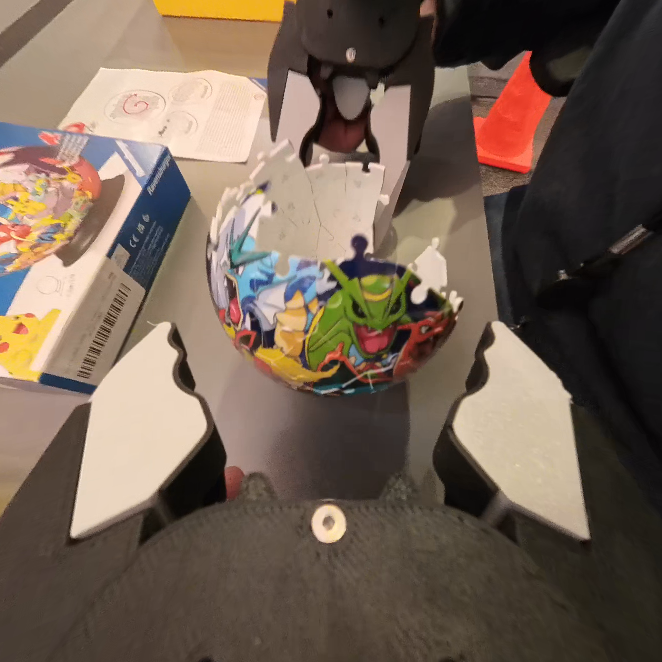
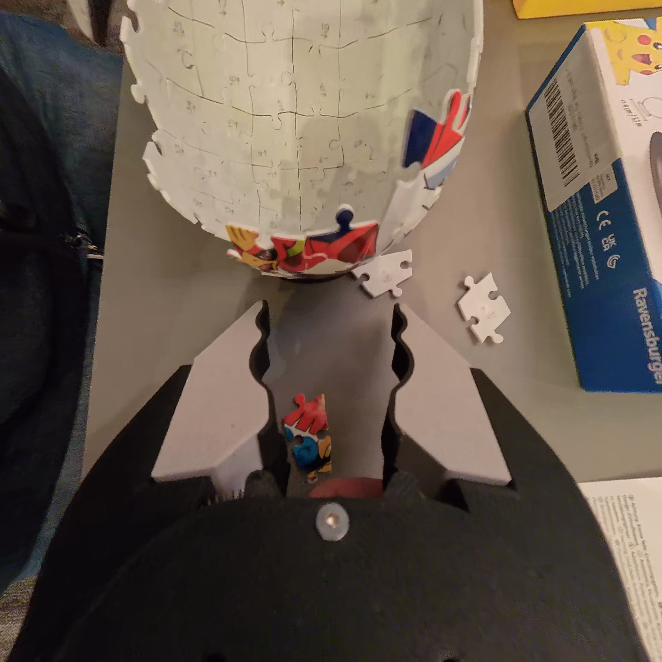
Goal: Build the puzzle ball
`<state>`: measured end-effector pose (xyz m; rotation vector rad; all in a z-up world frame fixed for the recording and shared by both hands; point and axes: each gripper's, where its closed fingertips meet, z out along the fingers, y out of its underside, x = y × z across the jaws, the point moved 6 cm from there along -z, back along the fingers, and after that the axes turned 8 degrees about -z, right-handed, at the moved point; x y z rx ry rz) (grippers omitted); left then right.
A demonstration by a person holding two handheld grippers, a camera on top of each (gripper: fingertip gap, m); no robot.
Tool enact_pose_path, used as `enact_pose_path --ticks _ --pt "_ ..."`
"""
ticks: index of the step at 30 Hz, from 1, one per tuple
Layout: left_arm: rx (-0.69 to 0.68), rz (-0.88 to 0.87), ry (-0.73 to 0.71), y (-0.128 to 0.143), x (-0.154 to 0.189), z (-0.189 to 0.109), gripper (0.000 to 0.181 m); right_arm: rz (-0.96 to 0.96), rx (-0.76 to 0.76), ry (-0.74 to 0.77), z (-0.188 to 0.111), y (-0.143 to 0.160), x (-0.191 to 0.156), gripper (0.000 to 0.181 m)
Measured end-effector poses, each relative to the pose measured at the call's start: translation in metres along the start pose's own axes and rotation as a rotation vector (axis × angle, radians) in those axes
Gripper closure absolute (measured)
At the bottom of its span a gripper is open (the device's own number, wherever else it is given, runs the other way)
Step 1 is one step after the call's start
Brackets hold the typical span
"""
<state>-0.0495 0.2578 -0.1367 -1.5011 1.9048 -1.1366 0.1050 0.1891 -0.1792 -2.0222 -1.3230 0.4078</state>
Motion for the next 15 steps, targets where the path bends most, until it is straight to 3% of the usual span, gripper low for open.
enact_pose_path --ticks 15 --pt "0.062 0.068 0.075 0.007 -0.003 0.025 0.046 0.012 0.055 -0.017 -0.003 -0.011 -0.003 0.123"
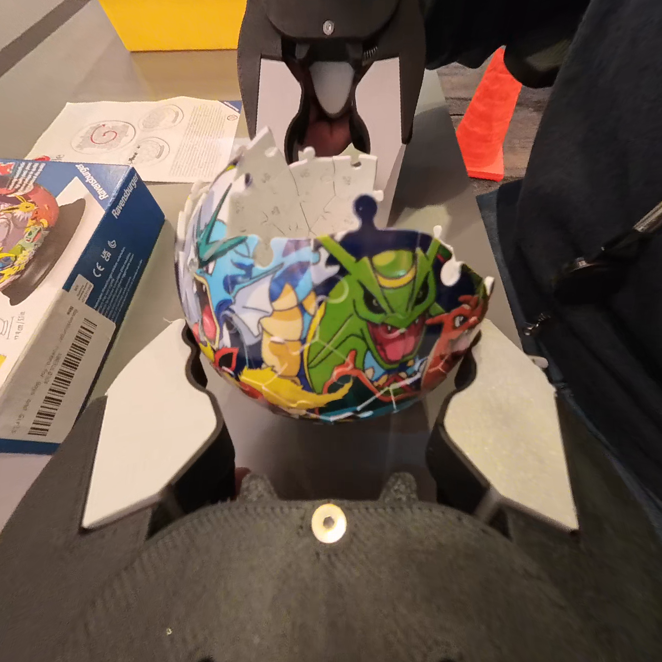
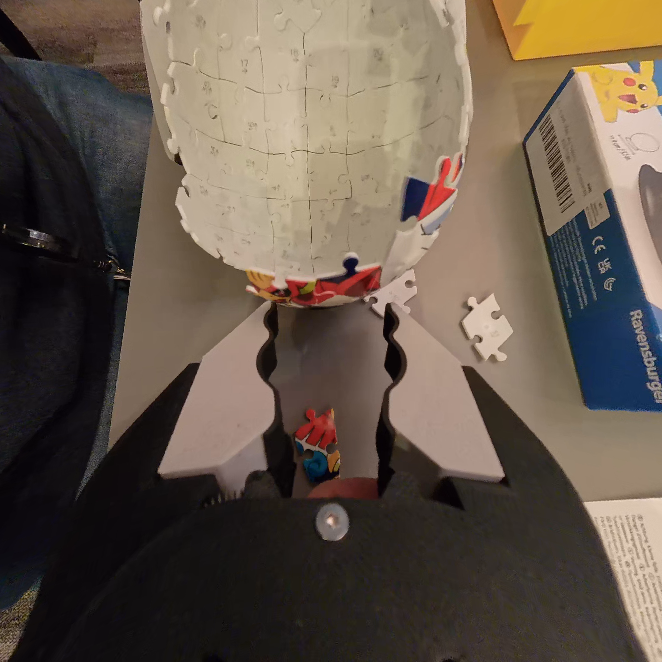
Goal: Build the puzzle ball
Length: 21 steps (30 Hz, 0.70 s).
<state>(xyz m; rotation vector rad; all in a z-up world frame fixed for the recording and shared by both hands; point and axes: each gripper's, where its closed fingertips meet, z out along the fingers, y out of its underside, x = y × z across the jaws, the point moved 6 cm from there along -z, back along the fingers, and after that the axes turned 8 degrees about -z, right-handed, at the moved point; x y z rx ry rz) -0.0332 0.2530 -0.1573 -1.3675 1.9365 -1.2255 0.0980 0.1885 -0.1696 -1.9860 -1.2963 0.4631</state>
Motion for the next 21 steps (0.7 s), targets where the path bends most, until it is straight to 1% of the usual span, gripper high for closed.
enact_pose_path --ticks 6,11,17,21 --pt "0.012 -0.005 -0.012 -0.001 0.001 -0.003 0.047 -0.001 0.0 -0.007 0.003 -0.001 0.001 0.121" --pt "-0.021 0.007 -0.036 -0.001 0.001 -0.009 0.048 0.002 0.001 -0.001 0.005 -0.001 0.003 0.121" --pt "-0.107 0.033 -0.106 -0.005 -0.003 -0.024 0.048 -0.008 -0.028 0.019 0.004 0.001 0.003 0.119" --pt "-0.207 0.077 -0.147 -0.008 -0.002 -0.03 0.048 -0.065 -0.079 0.037 -0.009 0.006 0.001 0.122"
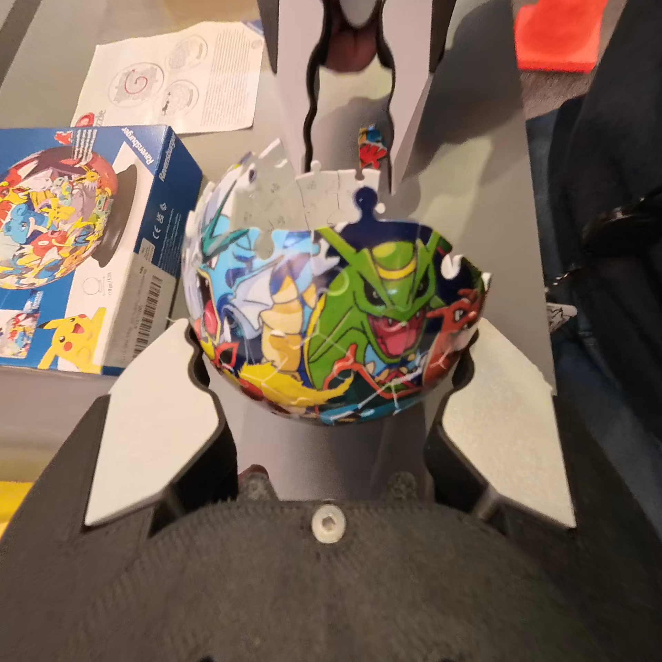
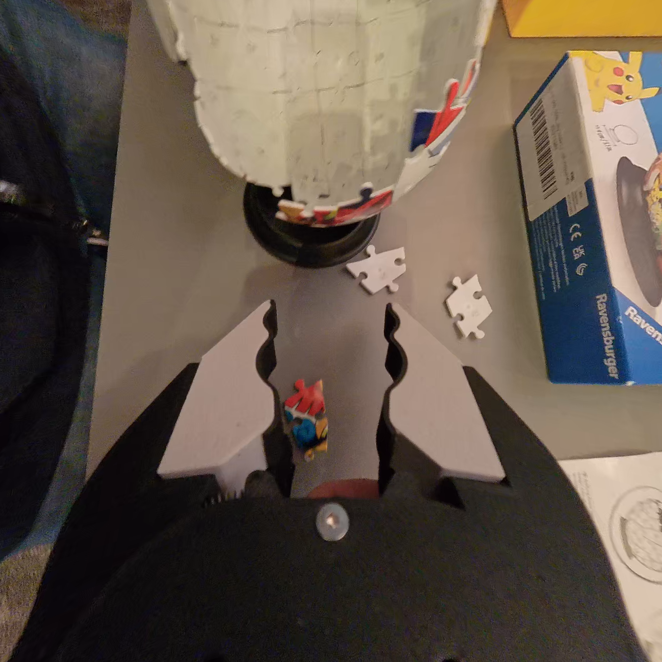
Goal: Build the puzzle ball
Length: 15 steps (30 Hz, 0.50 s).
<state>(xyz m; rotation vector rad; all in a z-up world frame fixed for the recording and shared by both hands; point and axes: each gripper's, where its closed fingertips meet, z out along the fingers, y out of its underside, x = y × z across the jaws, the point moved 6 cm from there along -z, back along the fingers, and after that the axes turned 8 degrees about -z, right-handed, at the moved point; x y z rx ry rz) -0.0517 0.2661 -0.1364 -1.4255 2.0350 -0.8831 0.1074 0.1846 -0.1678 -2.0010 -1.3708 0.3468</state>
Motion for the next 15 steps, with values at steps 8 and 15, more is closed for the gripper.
enact_pose_path --ticks 8,15 --pt "-0.16 0.043 -0.006 -0.006 -0.001 -0.003 0.048 -0.249 0.081 -0.083 -0.033 -0.041 -0.042 0.09" --pt "-0.235 0.049 0.016 -0.012 -0.001 0.003 0.048 -0.458 -0.077 -0.084 0.027 -0.051 -0.066 0.056"
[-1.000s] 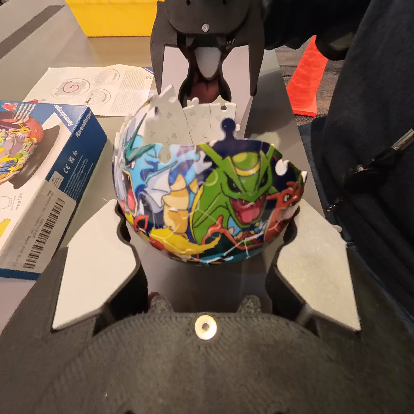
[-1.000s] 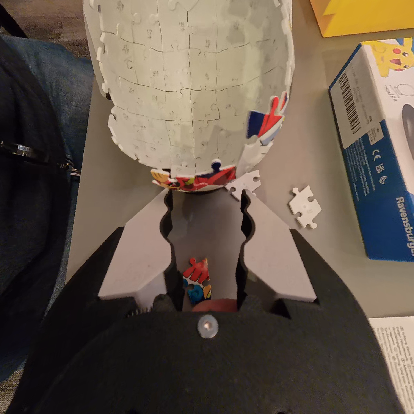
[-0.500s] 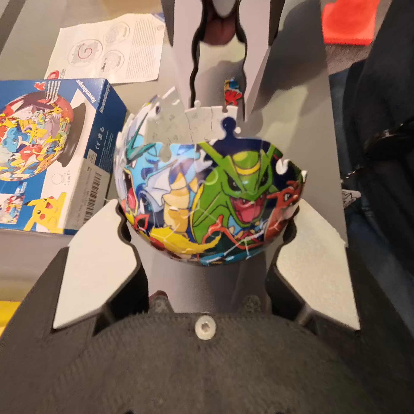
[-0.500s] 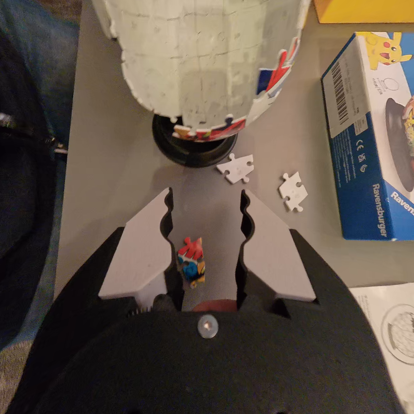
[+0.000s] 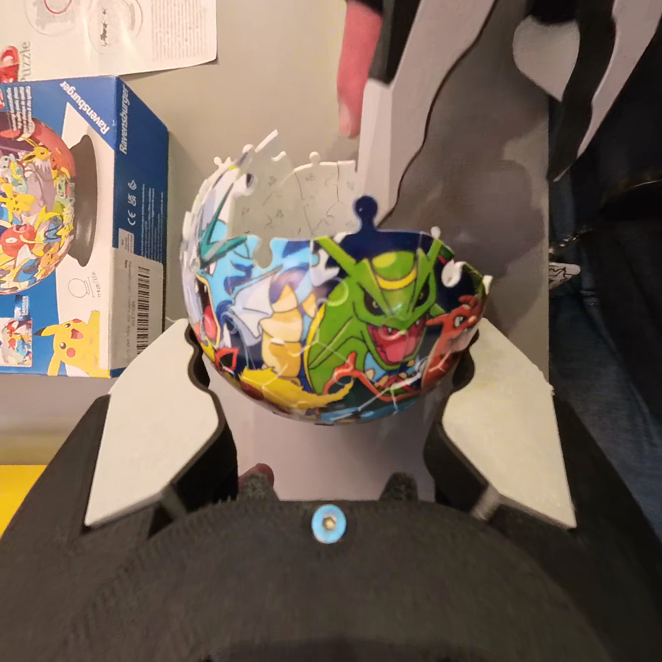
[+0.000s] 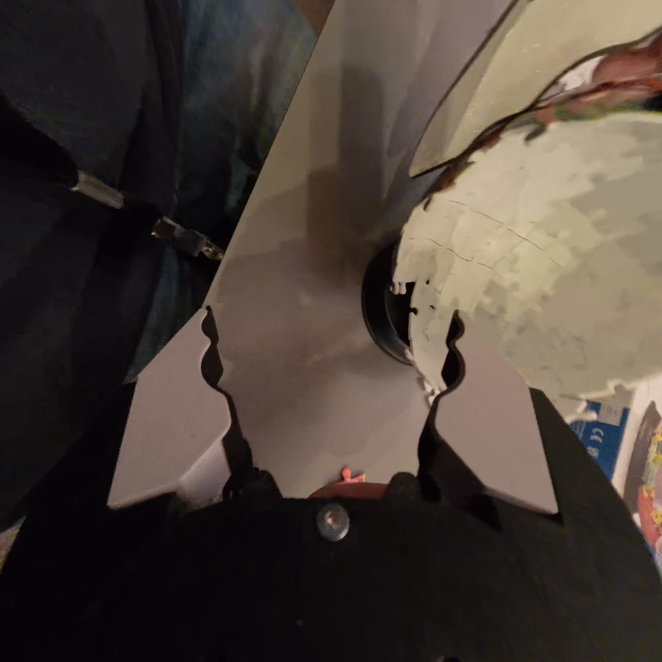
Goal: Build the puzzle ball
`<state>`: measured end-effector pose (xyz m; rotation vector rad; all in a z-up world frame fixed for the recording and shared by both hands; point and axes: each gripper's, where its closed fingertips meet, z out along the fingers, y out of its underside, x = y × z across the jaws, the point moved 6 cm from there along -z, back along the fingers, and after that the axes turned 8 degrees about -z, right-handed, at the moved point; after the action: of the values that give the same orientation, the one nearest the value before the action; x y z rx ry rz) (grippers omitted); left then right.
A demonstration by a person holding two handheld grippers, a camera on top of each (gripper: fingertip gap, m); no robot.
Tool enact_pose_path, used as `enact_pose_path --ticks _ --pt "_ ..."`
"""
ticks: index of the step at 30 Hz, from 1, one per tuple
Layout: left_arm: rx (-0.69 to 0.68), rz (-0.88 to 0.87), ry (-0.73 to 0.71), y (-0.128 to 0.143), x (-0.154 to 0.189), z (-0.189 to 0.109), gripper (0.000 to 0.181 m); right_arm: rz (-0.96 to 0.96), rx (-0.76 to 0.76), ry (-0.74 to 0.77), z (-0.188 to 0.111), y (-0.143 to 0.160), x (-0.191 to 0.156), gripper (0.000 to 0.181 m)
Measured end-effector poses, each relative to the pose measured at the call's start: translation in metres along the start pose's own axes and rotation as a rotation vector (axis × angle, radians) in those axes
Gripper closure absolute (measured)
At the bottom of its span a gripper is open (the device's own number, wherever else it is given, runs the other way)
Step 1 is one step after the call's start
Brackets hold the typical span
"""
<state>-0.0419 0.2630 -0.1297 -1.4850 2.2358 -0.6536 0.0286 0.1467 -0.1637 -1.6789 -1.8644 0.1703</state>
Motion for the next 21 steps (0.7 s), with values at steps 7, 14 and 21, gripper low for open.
enact_pose_path --ticks 7,14,21 --pt "-0.038 0.014 0.033 -0.005 0.003 0.004 0.048 0.001 -0.076 -0.133 0.019 0.001 0.001 0.051" --pt "-0.026 0.01 0.047 -0.01 0.0 0.004 0.048 0.011 -0.074 -0.22 0.026 0.002 0.002 0.044" --pt "-0.01 0.011 0.047 -0.009 0.0 0.004 0.048 -0.047 -0.111 -0.226 0.029 -0.007 0.002 0.035"
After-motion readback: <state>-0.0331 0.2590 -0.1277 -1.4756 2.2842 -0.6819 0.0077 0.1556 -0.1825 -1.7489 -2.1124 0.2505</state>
